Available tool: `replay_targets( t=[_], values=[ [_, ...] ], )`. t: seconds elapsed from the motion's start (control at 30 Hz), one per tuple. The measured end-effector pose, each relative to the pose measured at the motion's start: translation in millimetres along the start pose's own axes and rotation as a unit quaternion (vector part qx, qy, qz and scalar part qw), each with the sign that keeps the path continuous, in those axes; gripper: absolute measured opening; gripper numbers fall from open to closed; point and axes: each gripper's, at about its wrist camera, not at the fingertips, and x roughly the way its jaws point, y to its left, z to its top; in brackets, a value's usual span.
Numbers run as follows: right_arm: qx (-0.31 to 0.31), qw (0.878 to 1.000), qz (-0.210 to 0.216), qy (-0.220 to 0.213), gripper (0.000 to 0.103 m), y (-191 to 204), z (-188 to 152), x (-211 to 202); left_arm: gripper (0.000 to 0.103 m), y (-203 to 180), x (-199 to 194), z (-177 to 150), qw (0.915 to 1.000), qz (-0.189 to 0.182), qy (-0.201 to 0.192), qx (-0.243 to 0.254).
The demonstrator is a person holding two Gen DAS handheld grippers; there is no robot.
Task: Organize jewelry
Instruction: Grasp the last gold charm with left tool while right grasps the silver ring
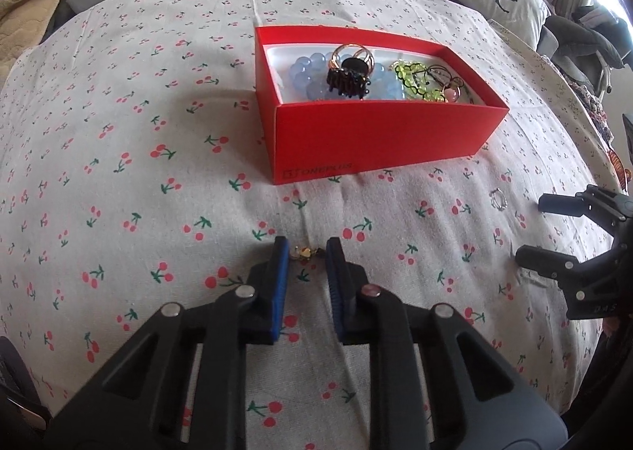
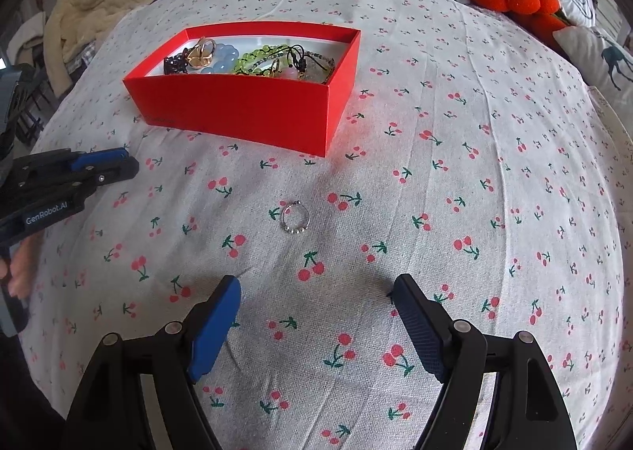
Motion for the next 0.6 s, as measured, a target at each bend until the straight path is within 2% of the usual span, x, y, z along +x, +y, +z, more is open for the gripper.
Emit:
replay_targets(
  t=[0.07,0.53,0.6],
  values=[
    [0.005,1.0,0.0,0.001,0.081,-3.0,0.6,1.4,0.011,-1.3,-0.2,0.1,1.0,0.006,-0.001,0.005],
    [0.009,1.0,-0.003,-0.006,0.08,1.3,14.4,11.0,0.011,-1.1,-13.8,-4.4,0.9999,0.007,-0.001,0.009],
    [0.006,1.0,-0.004,-0.007,0.074,5.8,19.2,14.1,0.011,-0.8,-15.3,-5.7,1.0,0.005,-0.001,0.007]
  ],
)
